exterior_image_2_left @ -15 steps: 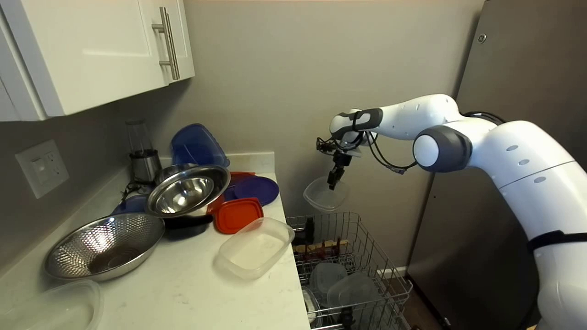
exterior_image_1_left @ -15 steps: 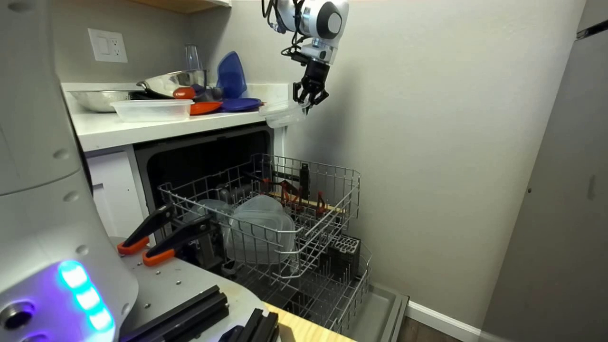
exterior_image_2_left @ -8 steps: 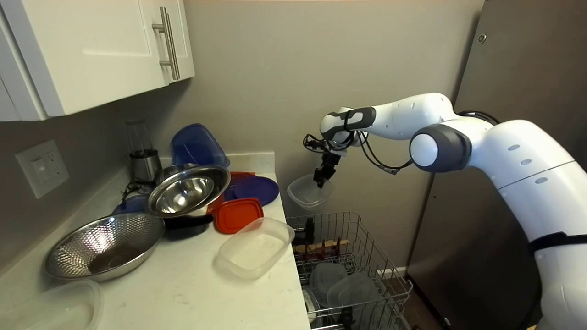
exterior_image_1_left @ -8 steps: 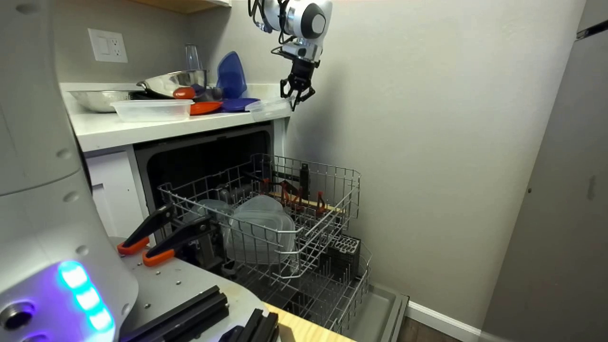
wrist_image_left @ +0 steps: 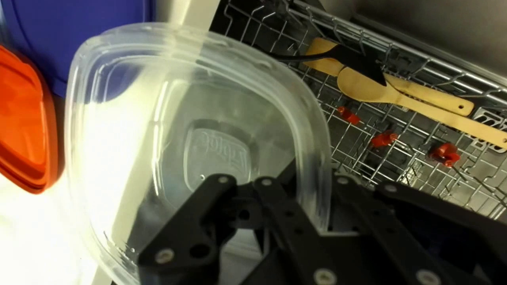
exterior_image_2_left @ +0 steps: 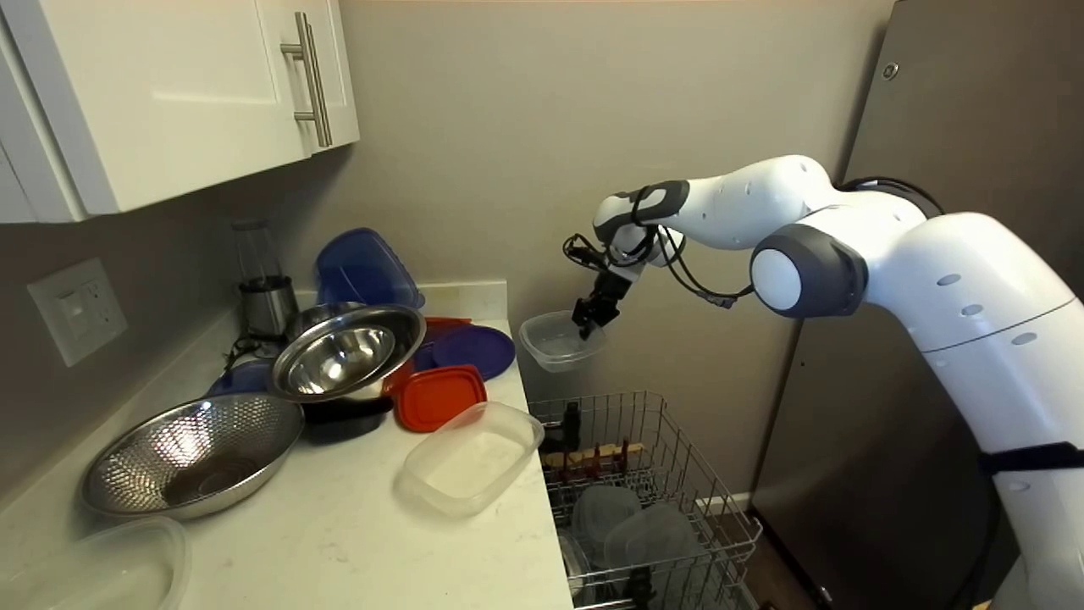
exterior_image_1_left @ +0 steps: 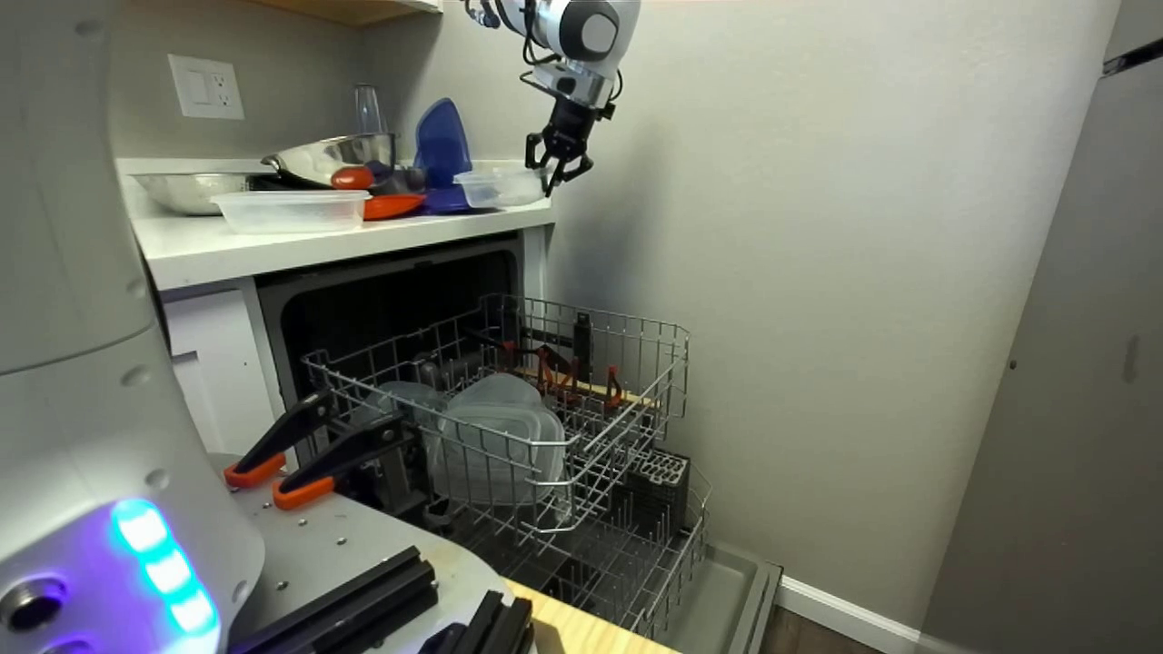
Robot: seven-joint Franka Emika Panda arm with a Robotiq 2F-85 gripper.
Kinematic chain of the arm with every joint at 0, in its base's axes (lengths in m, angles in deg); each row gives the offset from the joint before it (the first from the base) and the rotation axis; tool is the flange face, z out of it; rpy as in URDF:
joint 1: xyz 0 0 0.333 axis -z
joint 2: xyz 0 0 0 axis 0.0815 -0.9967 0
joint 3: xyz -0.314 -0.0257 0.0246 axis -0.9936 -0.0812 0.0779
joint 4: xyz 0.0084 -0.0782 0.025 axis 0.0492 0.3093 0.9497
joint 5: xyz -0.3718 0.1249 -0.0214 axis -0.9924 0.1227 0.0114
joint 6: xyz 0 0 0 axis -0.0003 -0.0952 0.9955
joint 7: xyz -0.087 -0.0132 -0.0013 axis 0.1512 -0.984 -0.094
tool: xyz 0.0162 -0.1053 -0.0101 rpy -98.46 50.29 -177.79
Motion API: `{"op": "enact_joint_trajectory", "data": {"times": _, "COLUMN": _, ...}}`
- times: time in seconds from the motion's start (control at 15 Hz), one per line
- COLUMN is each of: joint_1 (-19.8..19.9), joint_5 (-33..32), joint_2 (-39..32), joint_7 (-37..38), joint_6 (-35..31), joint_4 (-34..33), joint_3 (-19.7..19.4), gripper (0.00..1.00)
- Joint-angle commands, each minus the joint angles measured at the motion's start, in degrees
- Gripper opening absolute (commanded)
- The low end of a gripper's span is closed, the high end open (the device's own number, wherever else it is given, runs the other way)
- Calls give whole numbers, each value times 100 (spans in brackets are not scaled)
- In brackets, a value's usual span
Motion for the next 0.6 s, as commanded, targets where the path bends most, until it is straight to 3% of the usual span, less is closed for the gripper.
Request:
{"op": "enact_joint_trajectory", "data": {"times": 0.0, "joint_1": -612, "joint_5": 567, "joint_2": 295, "joint_7": 0, "joint_6": -208, "joint_4": 681, "joint_3": -570, "gripper": 1}}
{"op": "enact_joint_trajectory", "data": {"times": 0.53, "joint_1": -1503, "joint_5": 1481, "joint_2": 188, "joint_7": 0, "joint_6": -361, "joint_4": 1004, "joint_3": -1327, "gripper": 1}}
